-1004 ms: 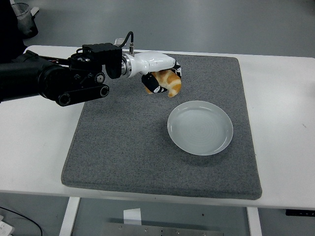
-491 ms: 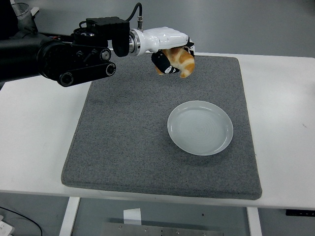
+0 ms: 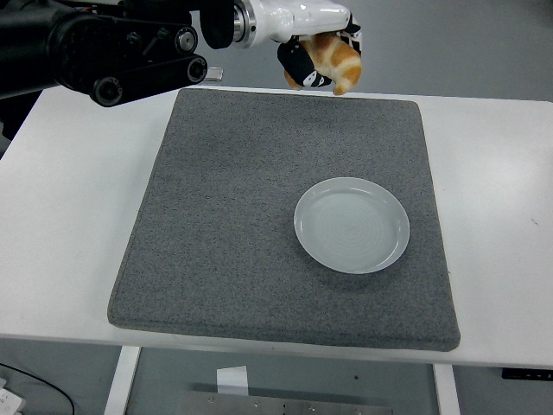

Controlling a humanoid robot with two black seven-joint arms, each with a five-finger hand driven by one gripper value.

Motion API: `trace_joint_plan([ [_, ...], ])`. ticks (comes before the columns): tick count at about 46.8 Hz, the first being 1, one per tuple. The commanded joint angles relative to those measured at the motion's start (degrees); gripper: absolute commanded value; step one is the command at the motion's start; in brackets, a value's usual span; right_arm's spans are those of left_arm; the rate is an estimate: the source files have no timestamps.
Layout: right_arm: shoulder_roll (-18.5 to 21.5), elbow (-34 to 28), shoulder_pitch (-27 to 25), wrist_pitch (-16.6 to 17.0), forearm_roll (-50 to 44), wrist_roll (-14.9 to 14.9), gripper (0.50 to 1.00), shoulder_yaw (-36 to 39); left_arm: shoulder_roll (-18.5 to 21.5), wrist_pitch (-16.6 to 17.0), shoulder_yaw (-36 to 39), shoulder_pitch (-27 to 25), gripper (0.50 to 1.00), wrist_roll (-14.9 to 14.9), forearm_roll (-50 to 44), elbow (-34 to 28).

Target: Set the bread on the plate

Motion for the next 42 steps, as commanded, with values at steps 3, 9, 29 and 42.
trace_joint_plan([
  [3,0.00,0.06,0.00,0.00,0.00,0.00,0.932,0.00,-0.42,-1.90,-0.02,-1.98,0.500,-0.36,-1.02,-0.21],
  [9,0.00,0.06,0.00,0.00,0.00,0.00,0.932,0.00,-0.86,-3.48,-0.02,-4.44,0.500,-0.63,-1.11,-1.53],
  [29,0.00,0.06,0.00,0.00,0.00,0.00,0.932,0.00,-7.27,-6.04,-1.51,-5.94,0.500,-1.59,-1.73,-2.15],
  [42,0.00,0.06,0.00,0.00,0.00,0.00,0.932,0.00,-9.82,-6.21,-0.98,-4.01,0.500,-1.68,-1.37,-2.24],
])
